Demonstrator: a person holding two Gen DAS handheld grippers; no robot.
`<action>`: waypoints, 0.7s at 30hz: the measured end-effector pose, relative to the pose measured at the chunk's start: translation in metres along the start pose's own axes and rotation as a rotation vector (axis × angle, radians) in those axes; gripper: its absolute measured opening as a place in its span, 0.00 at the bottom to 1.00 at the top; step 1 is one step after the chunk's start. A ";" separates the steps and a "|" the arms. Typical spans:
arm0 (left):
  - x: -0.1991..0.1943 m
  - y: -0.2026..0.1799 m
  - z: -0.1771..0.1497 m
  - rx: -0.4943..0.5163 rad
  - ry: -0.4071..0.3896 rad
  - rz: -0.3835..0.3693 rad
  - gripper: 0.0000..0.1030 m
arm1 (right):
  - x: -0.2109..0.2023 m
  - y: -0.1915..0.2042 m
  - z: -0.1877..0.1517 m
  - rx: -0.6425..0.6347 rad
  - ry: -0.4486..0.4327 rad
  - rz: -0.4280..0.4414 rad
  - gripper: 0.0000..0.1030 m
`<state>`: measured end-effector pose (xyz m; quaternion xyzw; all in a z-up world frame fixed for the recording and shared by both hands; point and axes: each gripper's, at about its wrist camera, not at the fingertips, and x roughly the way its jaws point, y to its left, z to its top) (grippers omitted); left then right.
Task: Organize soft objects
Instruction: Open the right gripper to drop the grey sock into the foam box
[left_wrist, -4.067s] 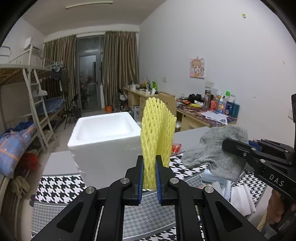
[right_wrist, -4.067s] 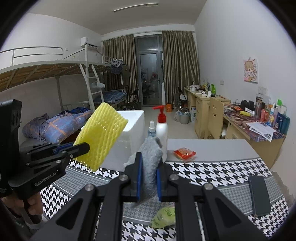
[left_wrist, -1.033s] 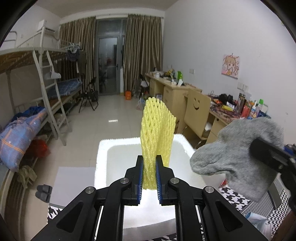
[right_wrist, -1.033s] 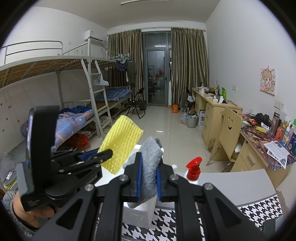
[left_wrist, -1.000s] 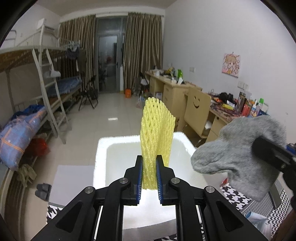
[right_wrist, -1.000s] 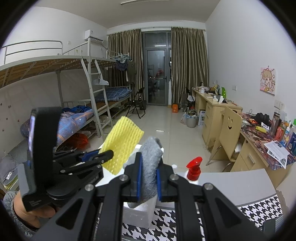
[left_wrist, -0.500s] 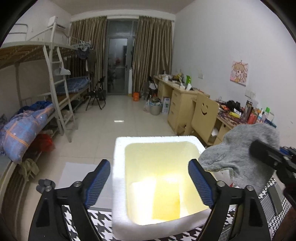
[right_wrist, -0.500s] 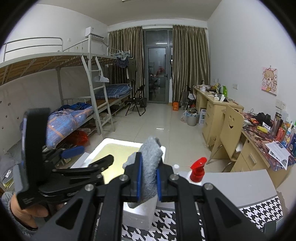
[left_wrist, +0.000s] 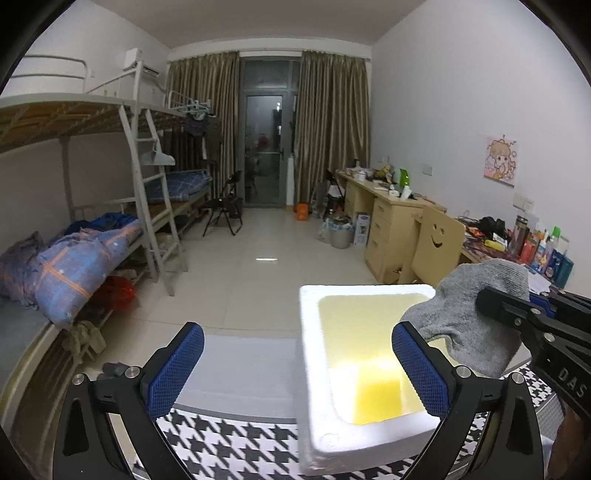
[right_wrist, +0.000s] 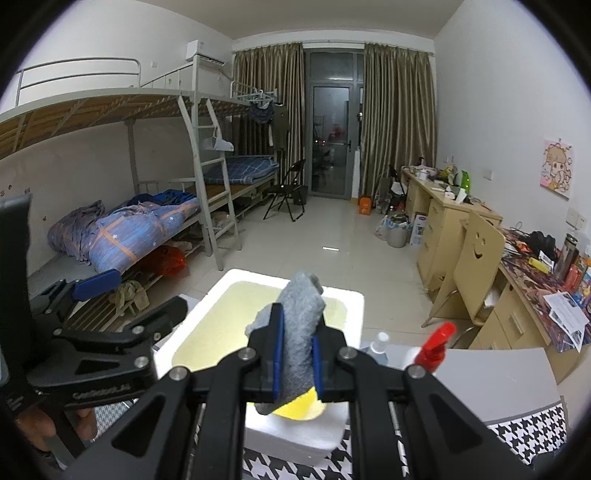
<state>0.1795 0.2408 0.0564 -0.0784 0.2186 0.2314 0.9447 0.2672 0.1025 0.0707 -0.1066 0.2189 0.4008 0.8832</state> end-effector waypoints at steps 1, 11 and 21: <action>-0.001 0.002 0.000 -0.003 0.001 0.003 0.99 | 0.001 0.001 0.000 0.001 0.002 0.004 0.16; -0.008 0.019 -0.001 -0.025 -0.010 0.038 0.99 | 0.024 0.004 0.000 0.020 0.051 0.000 0.16; -0.007 0.022 -0.005 -0.038 -0.008 0.046 0.99 | 0.045 0.003 -0.006 0.045 0.114 -0.008 0.56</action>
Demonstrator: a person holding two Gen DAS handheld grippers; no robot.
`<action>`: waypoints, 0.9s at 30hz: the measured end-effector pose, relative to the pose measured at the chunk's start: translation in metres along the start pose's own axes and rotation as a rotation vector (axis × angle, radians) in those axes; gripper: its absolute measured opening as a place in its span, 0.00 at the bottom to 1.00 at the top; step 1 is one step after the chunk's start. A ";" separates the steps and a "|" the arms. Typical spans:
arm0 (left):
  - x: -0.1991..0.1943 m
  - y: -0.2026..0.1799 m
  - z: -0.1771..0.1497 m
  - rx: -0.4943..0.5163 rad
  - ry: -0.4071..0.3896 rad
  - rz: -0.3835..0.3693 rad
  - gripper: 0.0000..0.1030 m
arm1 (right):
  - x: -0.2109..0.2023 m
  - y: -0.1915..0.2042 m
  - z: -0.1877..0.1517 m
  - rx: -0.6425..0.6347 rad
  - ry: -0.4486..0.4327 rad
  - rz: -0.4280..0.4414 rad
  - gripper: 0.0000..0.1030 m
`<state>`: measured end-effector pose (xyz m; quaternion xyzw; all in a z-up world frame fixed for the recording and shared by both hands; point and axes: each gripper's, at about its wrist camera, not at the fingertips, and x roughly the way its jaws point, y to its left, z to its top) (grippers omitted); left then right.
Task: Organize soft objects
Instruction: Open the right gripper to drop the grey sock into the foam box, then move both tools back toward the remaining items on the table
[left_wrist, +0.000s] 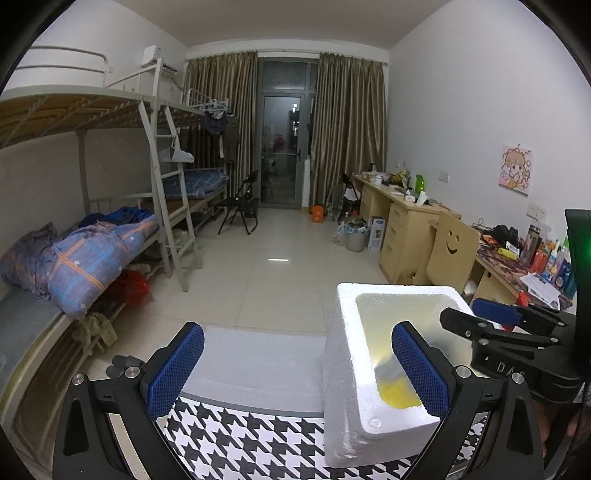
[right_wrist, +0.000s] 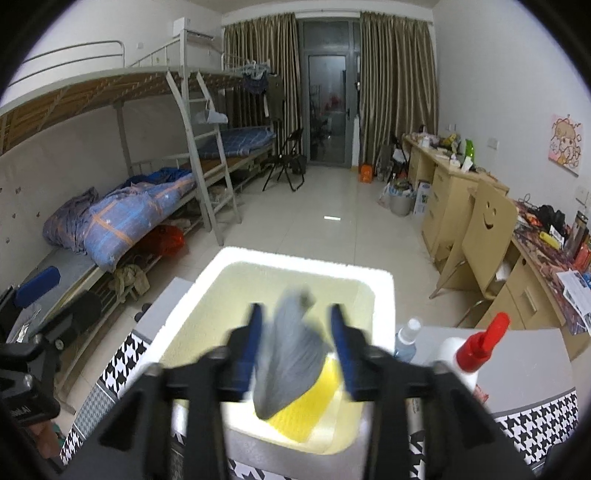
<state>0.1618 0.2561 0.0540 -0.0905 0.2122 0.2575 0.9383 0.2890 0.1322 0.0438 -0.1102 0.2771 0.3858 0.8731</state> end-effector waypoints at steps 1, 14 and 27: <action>0.000 0.000 0.000 -0.002 -0.001 -0.001 0.99 | -0.001 0.000 -0.001 -0.003 -0.005 -0.008 0.61; -0.005 0.000 -0.001 0.007 0.005 0.008 0.99 | -0.022 0.001 -0.002 -0.016 -0.025 -0.044 0.89; -0.043 -0.019 -0.005 0.036 -0.016 -0.012 0.99 | -0.071 0.001 -0.009 -0.028 -0.087 -0.034 0.89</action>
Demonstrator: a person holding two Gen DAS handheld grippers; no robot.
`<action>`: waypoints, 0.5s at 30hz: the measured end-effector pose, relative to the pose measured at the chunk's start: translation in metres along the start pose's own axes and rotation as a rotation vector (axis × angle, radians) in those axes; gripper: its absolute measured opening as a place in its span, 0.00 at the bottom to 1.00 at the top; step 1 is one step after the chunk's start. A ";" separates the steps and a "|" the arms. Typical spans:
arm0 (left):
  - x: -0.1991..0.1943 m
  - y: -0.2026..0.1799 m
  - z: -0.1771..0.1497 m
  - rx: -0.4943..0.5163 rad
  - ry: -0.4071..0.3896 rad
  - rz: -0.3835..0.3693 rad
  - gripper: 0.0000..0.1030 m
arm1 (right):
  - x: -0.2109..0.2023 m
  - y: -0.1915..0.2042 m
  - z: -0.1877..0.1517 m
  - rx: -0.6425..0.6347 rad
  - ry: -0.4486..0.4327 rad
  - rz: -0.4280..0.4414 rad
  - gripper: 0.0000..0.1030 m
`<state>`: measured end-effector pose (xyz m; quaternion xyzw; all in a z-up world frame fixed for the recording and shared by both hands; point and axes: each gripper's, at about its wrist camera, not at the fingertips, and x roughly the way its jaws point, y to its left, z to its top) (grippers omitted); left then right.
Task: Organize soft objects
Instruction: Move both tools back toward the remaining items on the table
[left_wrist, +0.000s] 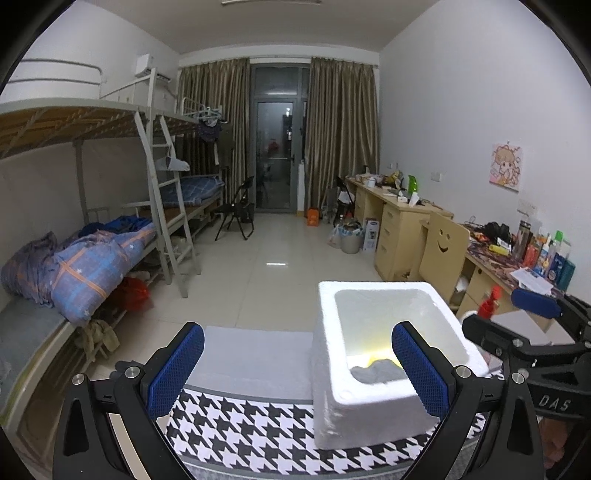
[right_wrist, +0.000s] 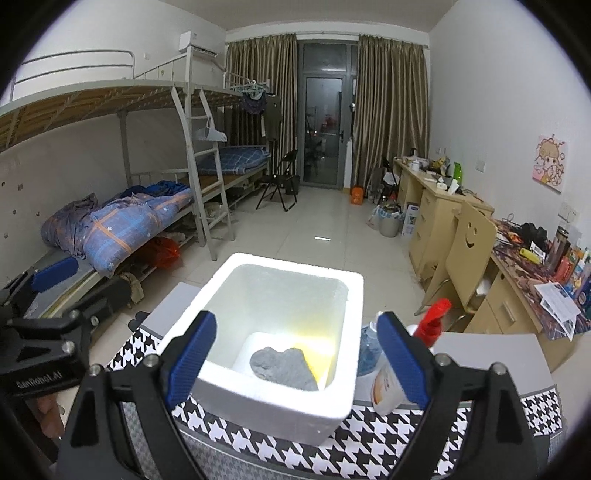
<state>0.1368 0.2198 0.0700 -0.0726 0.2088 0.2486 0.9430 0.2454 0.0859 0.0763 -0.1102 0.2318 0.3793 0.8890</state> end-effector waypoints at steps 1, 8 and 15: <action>-0.003 -0.002 0.000 -0.001 -0.002 -0.002 0.99 | -0.003 -0.001 0.000 0.006 -0.006 -0.002 0.89; -0.025 -0.007 -0.004 -0.004 -0.018 -0.014 0.99 | -0.024 -0.004 -0.008 0.021 -0.023 -0.006 0.90; -0.049 -0.014 -0.009 -0.005 -0.052 -0.054 0.99 | -0.048 -0.008 -0.017 0.015 -0.038 -0.017 0.90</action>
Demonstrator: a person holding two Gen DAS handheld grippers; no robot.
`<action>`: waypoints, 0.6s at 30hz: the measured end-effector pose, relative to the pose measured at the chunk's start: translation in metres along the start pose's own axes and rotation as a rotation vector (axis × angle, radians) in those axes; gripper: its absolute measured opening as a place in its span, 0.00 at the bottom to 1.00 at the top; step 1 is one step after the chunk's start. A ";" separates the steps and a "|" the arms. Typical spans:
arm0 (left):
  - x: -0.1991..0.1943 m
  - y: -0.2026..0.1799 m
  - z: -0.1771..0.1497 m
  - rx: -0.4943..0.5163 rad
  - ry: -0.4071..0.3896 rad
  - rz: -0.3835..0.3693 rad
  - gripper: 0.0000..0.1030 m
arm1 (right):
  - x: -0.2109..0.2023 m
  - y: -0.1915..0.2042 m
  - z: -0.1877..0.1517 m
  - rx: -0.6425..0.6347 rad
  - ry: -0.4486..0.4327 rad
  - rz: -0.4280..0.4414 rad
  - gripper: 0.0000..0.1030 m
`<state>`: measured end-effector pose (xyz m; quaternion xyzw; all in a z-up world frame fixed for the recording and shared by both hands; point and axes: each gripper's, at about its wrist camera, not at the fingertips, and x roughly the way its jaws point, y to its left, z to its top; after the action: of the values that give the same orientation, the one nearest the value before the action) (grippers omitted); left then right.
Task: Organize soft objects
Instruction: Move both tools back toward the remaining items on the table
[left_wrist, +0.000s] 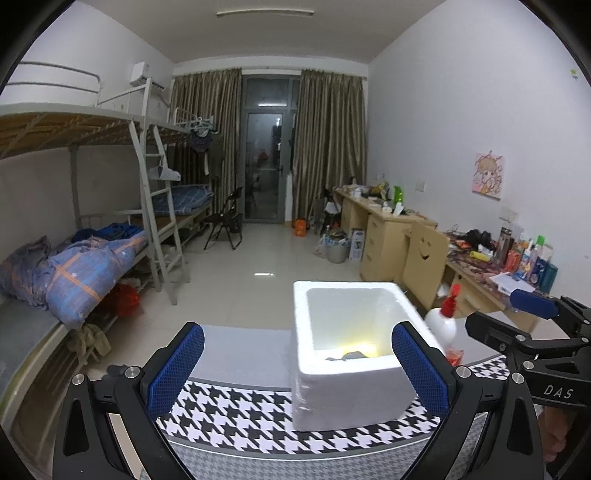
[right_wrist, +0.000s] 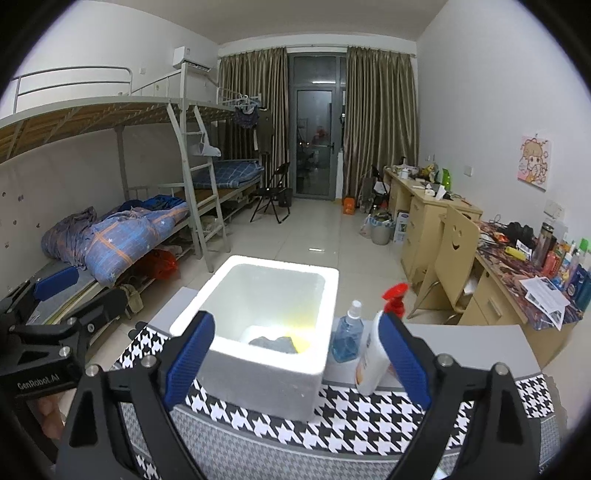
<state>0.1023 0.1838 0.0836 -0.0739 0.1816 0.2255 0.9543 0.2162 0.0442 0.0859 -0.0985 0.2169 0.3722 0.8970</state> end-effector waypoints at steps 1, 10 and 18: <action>-0.003 -0.002 0.001 0.004 -0.006 -0.005 0.99 | -0.005 -0.002 0.000 0.003 -0.007 -0.004 0.90; -0.020 -0.016 0.001 0.016 -0.024 -0.025 0.99 | -0.030 -0.006 -0.005 0.009 -0.029 -0.001 0.90; -0.036 -0.029 -0.005 0.032 -0.027 -0.044 0.99 | -0.051 -0.011 -0.017 0.014 -0.054 -0.008 0.90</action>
<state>0.0836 0.1427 0.0943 -0.0593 0.1705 0.2024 0.9625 0.1866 -0.0014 0.0947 -0.0831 0.1949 0.3698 0.9046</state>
